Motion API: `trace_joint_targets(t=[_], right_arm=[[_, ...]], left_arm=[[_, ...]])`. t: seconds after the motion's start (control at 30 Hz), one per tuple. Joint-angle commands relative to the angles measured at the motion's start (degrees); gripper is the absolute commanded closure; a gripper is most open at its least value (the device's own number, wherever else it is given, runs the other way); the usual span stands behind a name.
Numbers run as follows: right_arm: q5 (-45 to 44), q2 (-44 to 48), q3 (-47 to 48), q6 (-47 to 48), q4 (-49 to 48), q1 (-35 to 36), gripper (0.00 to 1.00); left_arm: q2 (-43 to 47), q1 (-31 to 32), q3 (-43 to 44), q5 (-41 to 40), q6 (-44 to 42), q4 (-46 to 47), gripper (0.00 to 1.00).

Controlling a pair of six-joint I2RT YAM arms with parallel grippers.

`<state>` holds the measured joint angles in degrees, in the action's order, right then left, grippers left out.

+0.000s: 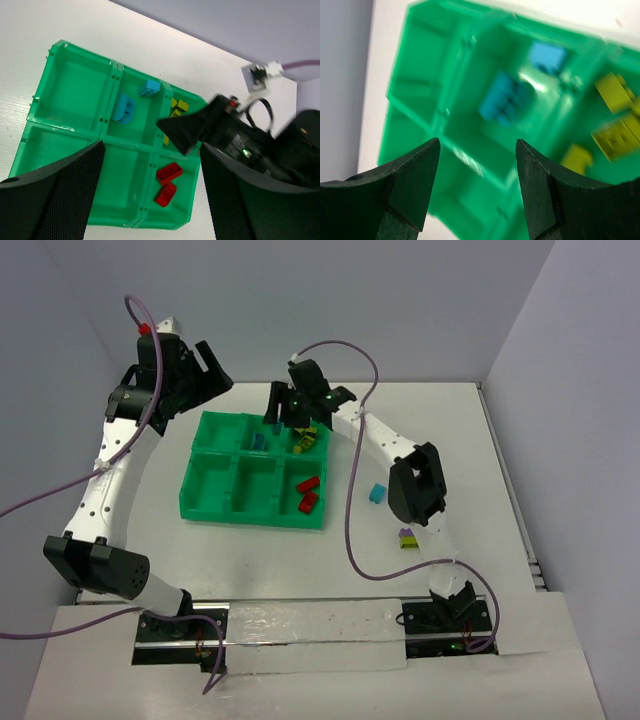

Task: Sort the legos into containers by color

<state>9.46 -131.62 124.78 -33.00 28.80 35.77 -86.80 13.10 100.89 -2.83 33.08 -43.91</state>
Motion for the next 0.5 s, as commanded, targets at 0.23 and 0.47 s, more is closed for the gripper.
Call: trace_joint_targets(t=[0.23,0.47], right_arm=[[-15.2,47.2,-46.4,5.5,-4.1,-5.9,0.31],[-14.5,63.8,-71.9,0.9,-2.1,-15.3,0.34]], left_arm=[[1.5,0.0,-1.3,2.4,1.0,3.5,0.16],[0.1,0.1,-1.0,5.1,1.3,4.6,0.16]])
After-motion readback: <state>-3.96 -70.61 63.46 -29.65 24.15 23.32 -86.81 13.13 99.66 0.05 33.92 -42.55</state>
